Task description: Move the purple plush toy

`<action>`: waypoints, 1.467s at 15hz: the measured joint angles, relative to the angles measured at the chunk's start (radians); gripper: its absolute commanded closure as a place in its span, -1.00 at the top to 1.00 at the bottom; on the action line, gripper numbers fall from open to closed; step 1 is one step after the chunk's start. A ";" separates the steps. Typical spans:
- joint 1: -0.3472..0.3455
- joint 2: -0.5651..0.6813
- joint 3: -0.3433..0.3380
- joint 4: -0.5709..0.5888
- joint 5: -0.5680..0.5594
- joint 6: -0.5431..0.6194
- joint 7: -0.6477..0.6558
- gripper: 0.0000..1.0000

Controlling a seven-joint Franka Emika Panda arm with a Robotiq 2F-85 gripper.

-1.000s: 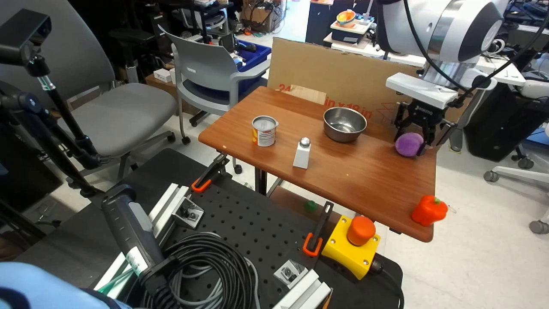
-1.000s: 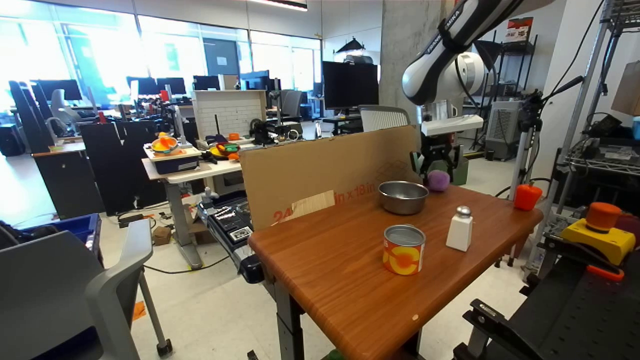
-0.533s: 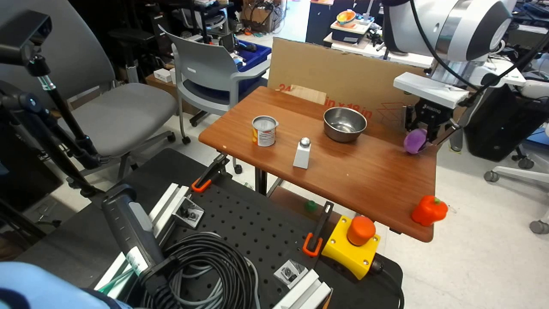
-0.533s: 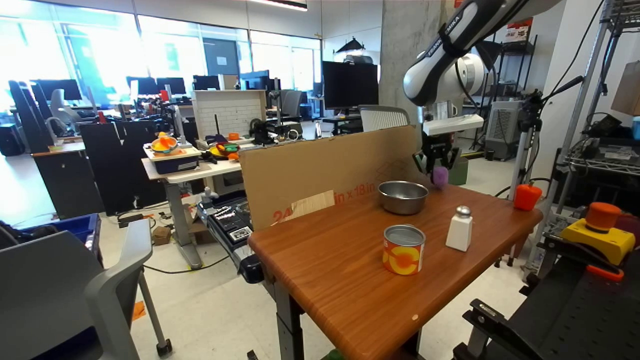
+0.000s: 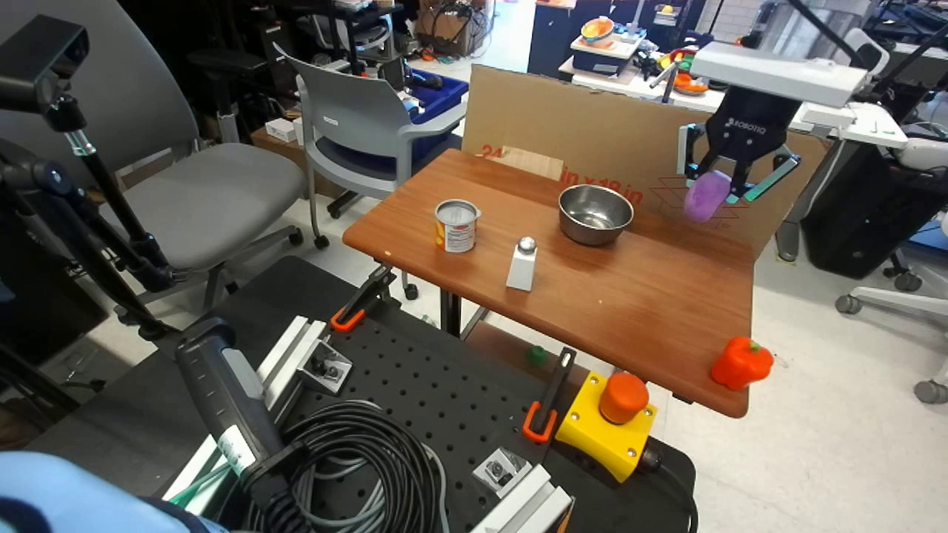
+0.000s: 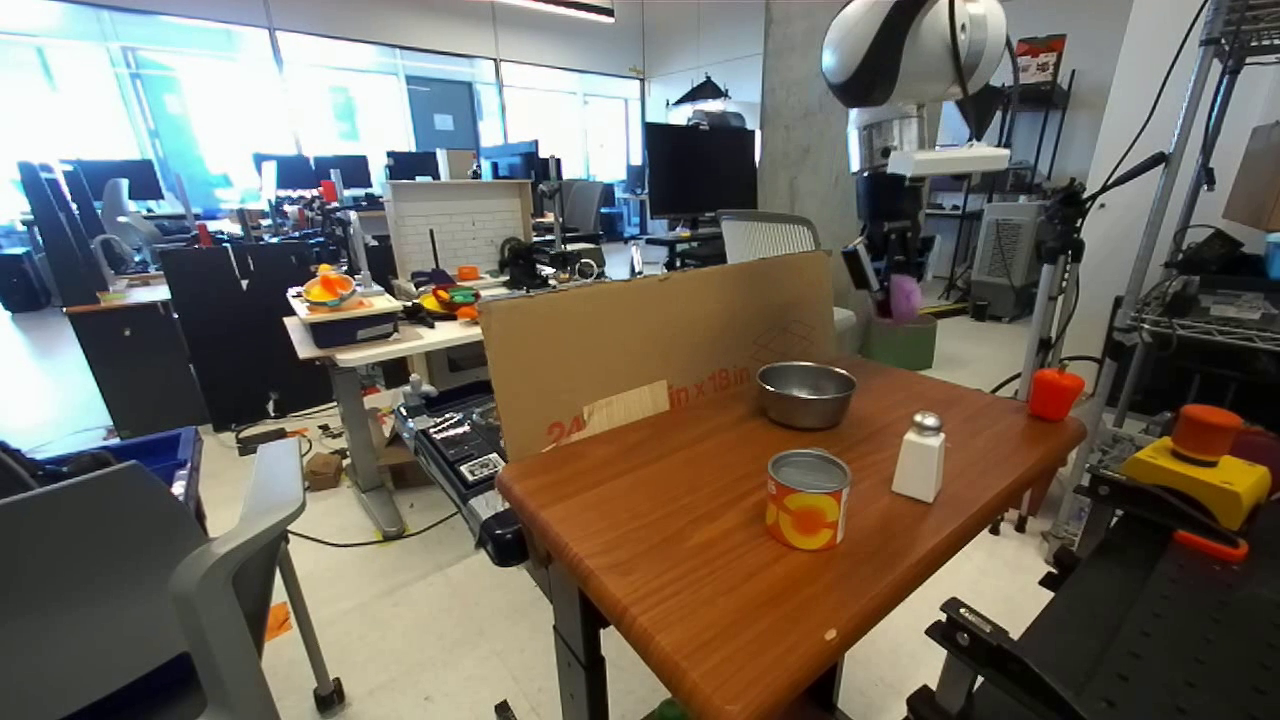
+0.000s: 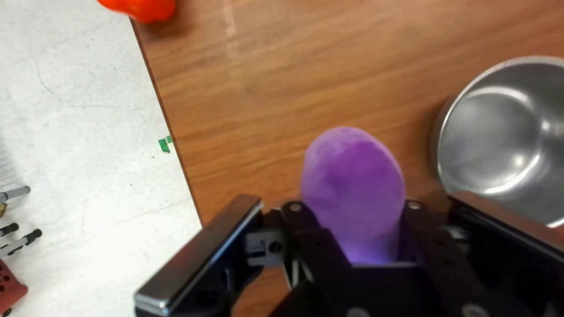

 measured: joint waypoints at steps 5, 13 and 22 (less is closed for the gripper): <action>0.000 -0.219 0.008 -0.257 -0.122 -0.109 -0.146 -0.88; 0.000 -0.315 -0.001 -0.563 -0.239 0.135 -0.082 -0.88; 0.018 -0.247 -0.016 -0.691 -0.280 0.398 0.031 -0.88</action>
